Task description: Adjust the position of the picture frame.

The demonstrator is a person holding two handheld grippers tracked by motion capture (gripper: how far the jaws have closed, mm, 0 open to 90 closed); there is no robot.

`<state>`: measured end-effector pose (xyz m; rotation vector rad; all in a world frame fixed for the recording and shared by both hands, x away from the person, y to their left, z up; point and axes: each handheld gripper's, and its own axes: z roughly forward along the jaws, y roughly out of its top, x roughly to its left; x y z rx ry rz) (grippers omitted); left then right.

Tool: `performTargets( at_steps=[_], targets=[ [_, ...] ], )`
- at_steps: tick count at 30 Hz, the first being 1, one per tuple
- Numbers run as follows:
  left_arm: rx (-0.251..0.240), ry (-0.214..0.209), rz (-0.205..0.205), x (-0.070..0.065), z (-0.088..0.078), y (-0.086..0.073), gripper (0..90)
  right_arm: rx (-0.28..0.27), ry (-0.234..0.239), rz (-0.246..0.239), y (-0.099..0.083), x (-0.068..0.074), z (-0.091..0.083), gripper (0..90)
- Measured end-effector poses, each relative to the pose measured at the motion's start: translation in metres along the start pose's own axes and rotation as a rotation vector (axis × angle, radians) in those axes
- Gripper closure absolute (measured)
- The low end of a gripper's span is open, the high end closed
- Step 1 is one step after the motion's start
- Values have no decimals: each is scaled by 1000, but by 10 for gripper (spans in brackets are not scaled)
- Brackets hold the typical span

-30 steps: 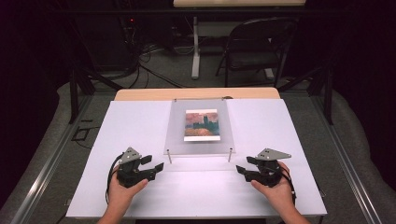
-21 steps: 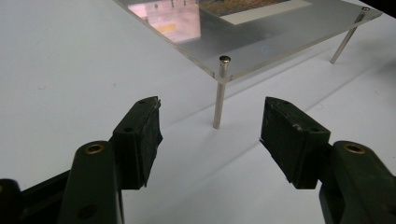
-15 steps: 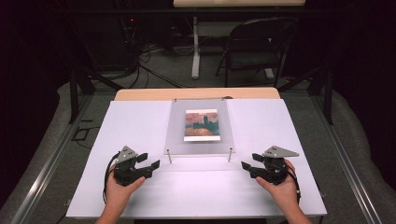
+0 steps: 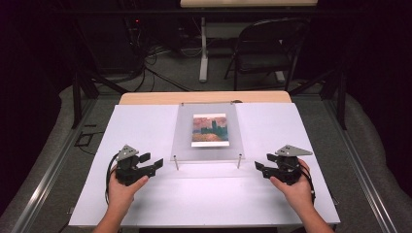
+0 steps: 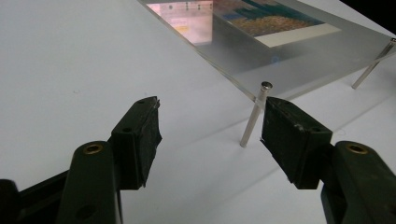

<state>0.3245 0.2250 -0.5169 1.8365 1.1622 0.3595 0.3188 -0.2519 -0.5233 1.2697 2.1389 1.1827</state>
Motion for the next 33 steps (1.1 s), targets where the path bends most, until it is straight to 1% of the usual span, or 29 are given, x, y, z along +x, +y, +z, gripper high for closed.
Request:
performTargets(
  at_steps=[2, 4, 6, 9, 10, 13, 16, 19, 21, 22, 25, 28, 29, 31, 33],
  targets=[
    [-5, -3, 1, 2, 0, 3, 368, 4, 16, -4, 3, -2, 1, 402],
    [-4, -5, 3, 3, 0, 7, 369, 7, 12, -5, 6, -4, 3, 391],
    [-8, -8, -5, 5, 2, 11, 369, 9, 8, 0, 10, -6, 4, 392],
    [-8, -4, -3, 8, 6, 20, 370, 17, 13, 4, 16, -11, 7, 405],
    [-9, -8, -5, 8, 7, 23, 370, 21, 12, 7, 20, -13, 9, 415],
    [-14, -2, -7, 11, 14, 37, 369, 36, 9, 14, 29, -18, 13, 423],
    [-17, 5, 3, 12, 20, 49, 370, 32, -4, 10, 42, -23, 20, 421],
    [-17, -4, 13, 13, 28, 63, 372, 29, -1, 18, 54, -28, 27, 442],
    [-17, -6, 12, 13, 32, 71, 373, 39, -1, 13, 62, -31, 31, 462],
    [-17, 1, 17, 14, 35, 77, 373, 36, -10, 11, 66, -32, 34, 472],
    [-17, 19, 27, 16, 41, 89, 372, 29, -15, 6, 77, -36, 39, 476],
    [-11, 28, 25, 18, 48, 97, 371, 18, -14, 25, 86, -39, 45, 470],
    [-10, 35, 22, 18, 49, 99, 371, 12, -16, 30, 89, -40, 47, 469],
    [-1, 41, 23, 20, 55, 102, 370, 8, -18, 27, 92, -42, 51, 468],
    [0, 48, 11, 21, 61, 104, 370, 3, -18, 36, 95, -42, 56, 465]
  ],
)
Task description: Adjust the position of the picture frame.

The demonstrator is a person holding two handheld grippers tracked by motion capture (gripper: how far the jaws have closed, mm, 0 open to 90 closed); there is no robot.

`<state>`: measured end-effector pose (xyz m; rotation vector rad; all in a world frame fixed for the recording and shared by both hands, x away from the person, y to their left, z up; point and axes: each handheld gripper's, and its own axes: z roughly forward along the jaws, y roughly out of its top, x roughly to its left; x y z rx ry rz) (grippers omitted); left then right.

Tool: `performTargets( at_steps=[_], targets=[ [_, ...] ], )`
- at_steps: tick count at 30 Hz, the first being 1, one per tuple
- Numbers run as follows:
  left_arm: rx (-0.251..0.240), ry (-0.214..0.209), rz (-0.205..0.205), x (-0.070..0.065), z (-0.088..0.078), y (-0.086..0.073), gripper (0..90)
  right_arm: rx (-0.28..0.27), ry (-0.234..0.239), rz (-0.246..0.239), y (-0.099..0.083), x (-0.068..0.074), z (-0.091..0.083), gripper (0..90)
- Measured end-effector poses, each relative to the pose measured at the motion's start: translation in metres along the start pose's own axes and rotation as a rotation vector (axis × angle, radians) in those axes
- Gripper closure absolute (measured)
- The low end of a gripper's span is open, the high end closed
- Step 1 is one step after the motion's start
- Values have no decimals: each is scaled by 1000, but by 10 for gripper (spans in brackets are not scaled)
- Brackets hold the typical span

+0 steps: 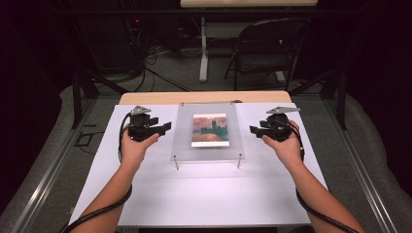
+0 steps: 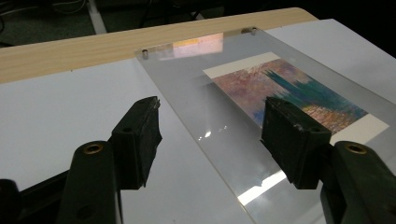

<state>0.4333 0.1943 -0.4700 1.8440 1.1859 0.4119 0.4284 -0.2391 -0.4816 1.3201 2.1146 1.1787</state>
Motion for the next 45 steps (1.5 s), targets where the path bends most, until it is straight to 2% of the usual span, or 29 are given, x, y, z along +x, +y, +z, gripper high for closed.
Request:
performTargets(
  at_steps=[5, 7, 11, 14, 18, 23, 27, 35, 45],
  targets=[
    [17, -8, -25, 1, 17, 1, 369, -2, 10, 14, 3, 1, 14, 462],
    [31, -27, -42, 1, 25, -1, 368, 0, 21, 17, 3, 1, 20, 461],
    [59, -39, -74, 1, 40, -5, 365, 14, 55, 43, 2, 3, 34, 443],
    [75, -27, -78, 1, 49, -7, 356, 18, 75, 87, 2, 3, 42, 432],
    [88, -32, -100, 2, 59, -9, 354, 23, 89, 109, 3, 4, 52, 408],
    [105, -48, -115, 2, 67, -12, 355, 32, 110, 147, 1, 6, 62, 393],
    [125, -61, -126, 1, 71, -15, 355, 37, 109, 171, -1, 9, 67, 387],
    [142, -63, -149, 3, 81, -17, 354, 62, 121, 167, -1, 12, 78, 383],
    [146, -77, -180, 7, 92, -17, 355, 86, 131, 206, -1, 10, 91, 385]
  ],
)
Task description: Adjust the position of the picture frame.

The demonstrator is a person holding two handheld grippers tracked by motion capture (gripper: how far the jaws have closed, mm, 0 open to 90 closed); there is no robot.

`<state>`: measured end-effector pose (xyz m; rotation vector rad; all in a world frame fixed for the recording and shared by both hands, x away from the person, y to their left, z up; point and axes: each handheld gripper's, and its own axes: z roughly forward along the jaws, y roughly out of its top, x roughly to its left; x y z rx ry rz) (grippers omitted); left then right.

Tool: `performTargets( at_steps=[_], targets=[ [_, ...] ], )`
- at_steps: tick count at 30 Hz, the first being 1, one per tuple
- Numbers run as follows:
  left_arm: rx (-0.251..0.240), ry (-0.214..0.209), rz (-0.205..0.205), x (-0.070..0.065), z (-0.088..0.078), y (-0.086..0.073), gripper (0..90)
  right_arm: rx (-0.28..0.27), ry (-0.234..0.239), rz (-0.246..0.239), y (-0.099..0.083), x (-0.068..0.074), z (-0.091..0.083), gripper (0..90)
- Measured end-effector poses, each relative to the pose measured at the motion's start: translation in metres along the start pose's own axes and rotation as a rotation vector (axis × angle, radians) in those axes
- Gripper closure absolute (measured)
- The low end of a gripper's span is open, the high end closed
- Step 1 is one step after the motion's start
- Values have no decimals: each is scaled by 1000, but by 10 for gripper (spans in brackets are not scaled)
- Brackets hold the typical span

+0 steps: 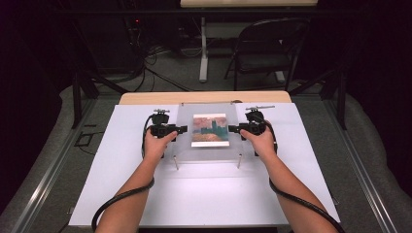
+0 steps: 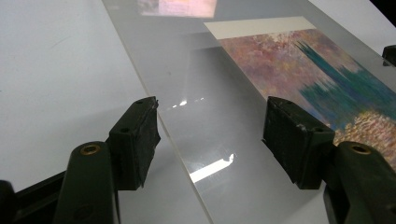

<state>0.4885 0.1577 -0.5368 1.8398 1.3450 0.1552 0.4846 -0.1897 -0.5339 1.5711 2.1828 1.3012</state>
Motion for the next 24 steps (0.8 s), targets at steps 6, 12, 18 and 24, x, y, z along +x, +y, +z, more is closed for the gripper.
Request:
performTargets(
  at_steps=[6, 12, 18, 24],
  targets=[
    [-1, -8, -13, 4, 4, 3, 352, 3, 12, 31, 2, -6, 5, 385],
    [2, 1, -20, 4, 10, 7, 328, 4, 11, 42, 6, -9, 10, 381],
    [8, 9, -18, 5, 13, 11, 319, 6, -5, 42, 10, -10, 14, 377],
    [24, 15, -14, 7, 17, 16, 313, 17, -17, 26, 14, -10, 17, 373]
  ],
)
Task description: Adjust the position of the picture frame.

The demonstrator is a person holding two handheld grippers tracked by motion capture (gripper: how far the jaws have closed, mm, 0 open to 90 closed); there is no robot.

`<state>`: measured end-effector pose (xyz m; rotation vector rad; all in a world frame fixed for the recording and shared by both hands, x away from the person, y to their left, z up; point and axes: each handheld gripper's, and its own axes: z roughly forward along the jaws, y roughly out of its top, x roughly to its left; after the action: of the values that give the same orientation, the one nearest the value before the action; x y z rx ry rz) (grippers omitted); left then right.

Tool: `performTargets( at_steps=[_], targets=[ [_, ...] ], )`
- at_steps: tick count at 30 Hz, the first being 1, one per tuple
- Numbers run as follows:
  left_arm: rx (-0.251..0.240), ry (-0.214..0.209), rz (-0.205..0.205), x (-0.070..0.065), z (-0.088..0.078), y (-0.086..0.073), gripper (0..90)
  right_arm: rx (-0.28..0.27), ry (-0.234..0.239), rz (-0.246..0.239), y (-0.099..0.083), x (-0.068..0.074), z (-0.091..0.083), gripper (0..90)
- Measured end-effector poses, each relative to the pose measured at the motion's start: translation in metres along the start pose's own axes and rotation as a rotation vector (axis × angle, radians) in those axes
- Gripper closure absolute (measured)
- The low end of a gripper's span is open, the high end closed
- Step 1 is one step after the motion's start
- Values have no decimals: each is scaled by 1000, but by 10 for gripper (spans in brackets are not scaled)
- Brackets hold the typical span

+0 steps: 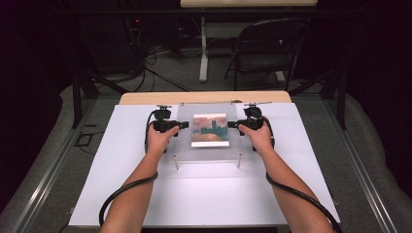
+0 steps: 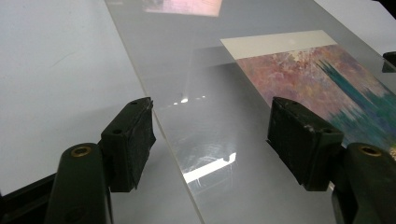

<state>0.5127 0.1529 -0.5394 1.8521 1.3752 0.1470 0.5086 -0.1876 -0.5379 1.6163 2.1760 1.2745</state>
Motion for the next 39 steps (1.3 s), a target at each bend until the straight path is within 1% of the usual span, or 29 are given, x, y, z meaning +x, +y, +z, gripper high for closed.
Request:
performTargets(
  at_steps=[1, 6, 8, 11, 16, 18, 21, 22, 24, 28, 30, 34, 36, 39],
  targets=[
    [1, -1, -2, 0, 0, 0, 311, -3, 1, -9, 1, 0, 1, 373],
    [-4, 1, -7, 1, 3, 2, 301, 2, -3, -3, 3, -1, 2, 370],
    [-4, 1, -10, 1, 4, 2, 300, 1, -4, -10, 4, -1, 4, 366],
    [0, -7, -15, 3, 4, 2, 298, 3, 0, 6, 3, -2, 4, 364],
    [-11, -10, -25, 3, 5, 1, 289, 12, -2, 4, 5, -3, 5, 359],
    [-5, -16, -29, 3, 5, 1, 289, 5, -3, 2, 5, -3, 6, 353],
    [-3, -21, -37, 3, 4, 0, 288, 16, -8, 0, 6, -2, 7, 344],
    [4, -25, -39, 3, 4, 0, 286, 9, -5, -1, 6, -2, 7, 343],
    [4, -26, -42, 3, 4, 0, 285, 10, -3, 6, 6, -3, 8, 341],
    [6, -43, -54, 5, 3, -1, 284, 3, 6, 17, 5, -4, 8, 341],
    [4, -51, -67, 5, 3, -2, 283, 6, 9, 31, 4, -5, 8, 341],
    [6, -50, -78, 5, 3, -3, 276, -2, 16, 50, 2, -5, 8, 338],
    [10, -46, -79, 4, 3, -3, 276, 10, 16, 56, 2, -5, 6, 337],
    [13, -49, -82, 4, 2, -3, 276, 1, 22, 52, 2, -6, 7, 336]
  ],
)
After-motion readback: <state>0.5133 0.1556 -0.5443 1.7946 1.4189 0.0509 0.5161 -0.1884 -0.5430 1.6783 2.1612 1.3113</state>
